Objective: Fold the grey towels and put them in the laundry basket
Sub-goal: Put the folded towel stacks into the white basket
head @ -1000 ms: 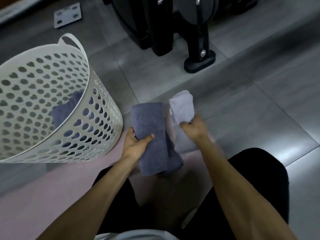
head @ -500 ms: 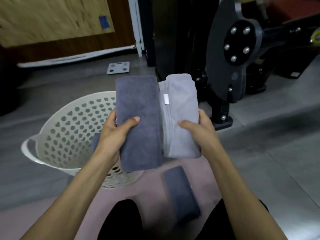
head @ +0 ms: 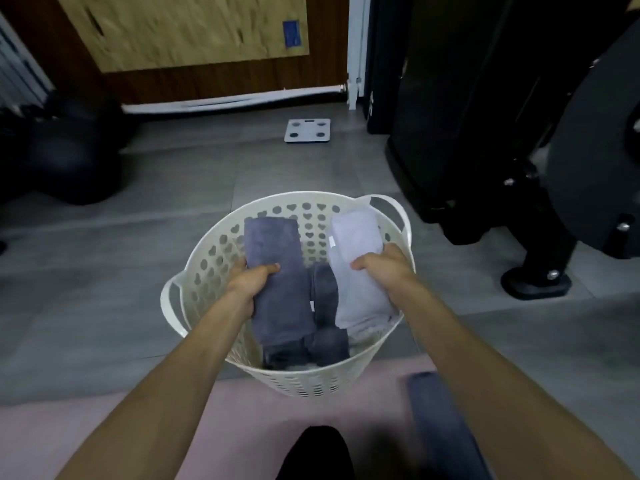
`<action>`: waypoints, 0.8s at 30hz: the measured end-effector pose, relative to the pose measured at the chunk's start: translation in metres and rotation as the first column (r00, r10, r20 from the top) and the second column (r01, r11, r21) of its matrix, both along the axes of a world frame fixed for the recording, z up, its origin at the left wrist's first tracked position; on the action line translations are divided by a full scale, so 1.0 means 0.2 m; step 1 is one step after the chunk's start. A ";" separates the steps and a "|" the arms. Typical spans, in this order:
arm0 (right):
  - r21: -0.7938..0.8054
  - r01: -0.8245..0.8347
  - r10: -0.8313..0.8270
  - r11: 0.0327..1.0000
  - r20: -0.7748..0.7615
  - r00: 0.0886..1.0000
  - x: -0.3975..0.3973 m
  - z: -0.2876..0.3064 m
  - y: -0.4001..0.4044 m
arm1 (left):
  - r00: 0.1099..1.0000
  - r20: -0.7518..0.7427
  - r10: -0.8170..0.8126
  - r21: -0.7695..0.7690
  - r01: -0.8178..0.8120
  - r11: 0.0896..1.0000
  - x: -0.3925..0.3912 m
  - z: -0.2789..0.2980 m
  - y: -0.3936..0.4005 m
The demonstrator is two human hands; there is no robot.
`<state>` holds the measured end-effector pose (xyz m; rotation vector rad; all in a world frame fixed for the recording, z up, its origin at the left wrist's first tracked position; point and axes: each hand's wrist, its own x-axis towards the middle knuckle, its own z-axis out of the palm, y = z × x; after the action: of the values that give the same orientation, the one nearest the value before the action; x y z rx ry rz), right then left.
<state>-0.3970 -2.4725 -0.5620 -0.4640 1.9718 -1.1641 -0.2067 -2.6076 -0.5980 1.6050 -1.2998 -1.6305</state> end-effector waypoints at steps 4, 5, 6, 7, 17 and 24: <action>0.248 0.000 -0.014 0.969 0.055 0.998 -0.02 -0.21 -0.16 | 0.990 0.140 -0.033 0.150 0.012 0.989 -0.02 -0.27 -0.14; 0.289 0.012 -0.035 0.957 0.073 0.997 -0.01 -0.24 -0.19 | 0.986 0.161 -0.037 0.174 0.008 0.985 -0.02 -0.31 -0.17; 0.310 0.026 -0.055 0.950 0.086 0.995 0.00 -0.27 -0.22 | 0.987 0.156 -0.044 0.203 0.011 0.979 -0.02 -0.35 -0.20; 0.322 0.035 -0.069 0.946 0.093 0.993 0.00 -0.30 -0.25 | 0.989 0.137 -0.064 0.244 0.029 0.969 -0.02 -0.38 -0.23; 0.344 0.020 -0.076 0.939 0.151 0.986 -0.07 -0.51 -0.43 | 0.243 0.799 -0.550 0.114 0.837 0.535 -0.07 -0.76 -0.33; 0.233 0.121 -0.166 0.965 0.185 0.969 -0.03 -0.65 -0.54 | -0.115 0.859 -0.499 0.297 0.905 0.304 -0.12 -0.88 -0.41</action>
<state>-0.4029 -2.5798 -0.6924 -0.0828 1.9500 -1.0200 -0.2315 -2.6888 -0.7744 1.3981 -3.4261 -0.4972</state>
